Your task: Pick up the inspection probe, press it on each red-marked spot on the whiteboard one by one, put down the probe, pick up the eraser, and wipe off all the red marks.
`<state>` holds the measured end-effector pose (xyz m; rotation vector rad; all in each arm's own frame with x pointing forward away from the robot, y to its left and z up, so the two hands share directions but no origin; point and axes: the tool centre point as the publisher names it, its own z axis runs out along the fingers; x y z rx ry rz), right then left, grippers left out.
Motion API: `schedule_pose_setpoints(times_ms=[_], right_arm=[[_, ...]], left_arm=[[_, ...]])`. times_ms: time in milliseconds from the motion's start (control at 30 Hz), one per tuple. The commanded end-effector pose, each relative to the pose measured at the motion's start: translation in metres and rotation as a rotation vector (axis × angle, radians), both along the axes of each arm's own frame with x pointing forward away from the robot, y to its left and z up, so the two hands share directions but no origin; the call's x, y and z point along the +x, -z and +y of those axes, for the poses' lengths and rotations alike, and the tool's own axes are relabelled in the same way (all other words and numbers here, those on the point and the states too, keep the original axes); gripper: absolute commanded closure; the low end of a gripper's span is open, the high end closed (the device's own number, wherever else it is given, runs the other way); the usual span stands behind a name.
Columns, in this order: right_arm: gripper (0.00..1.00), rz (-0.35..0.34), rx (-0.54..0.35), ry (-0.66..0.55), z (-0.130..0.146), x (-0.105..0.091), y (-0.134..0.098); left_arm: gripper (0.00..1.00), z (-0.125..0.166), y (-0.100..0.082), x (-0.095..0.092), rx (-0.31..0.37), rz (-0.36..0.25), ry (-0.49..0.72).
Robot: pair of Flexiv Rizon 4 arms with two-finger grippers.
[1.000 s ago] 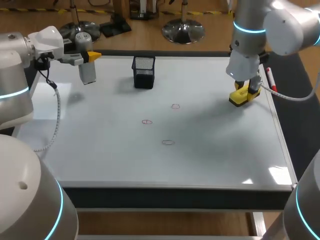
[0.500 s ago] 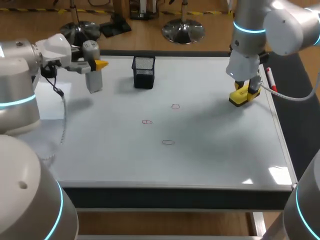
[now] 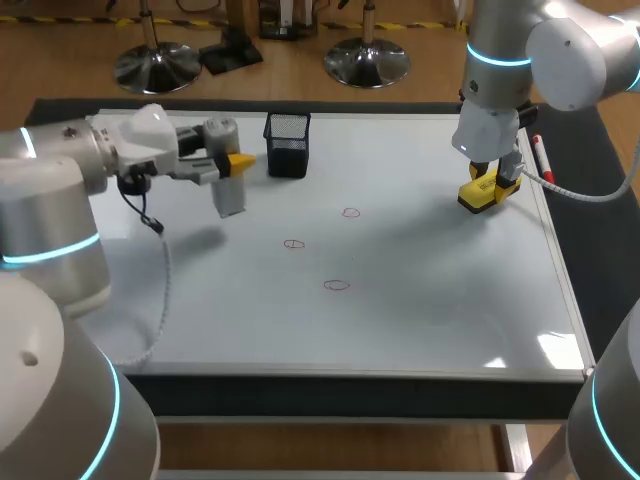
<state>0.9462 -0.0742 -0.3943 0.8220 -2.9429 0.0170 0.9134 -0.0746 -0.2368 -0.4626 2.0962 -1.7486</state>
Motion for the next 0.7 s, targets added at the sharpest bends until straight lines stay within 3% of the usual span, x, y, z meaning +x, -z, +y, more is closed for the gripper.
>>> schedule_pose_setpoints(times_ms=[33, 367, 700], right_arm=[[1.0, 0.002, -0.004, -0.001, 0.0, 0.001, -0.001], [1.0, 0.002, -0.004, -0.001, 0.0, 0.001, -0.001], [1.0, 0.002, -0.004, -0.001, 0.0, 0.001, -0.001]], left_arm=[[1.0, -0.017, 0.004, -0.017, -0.005, -0.011, -0.053], [1.0, -0.055, 0.016, -0.038, -0.04, 0.019, 0.033], [1.0, -0.073, 0.03, -0.038, -0.062, 0.032, 0.061]])
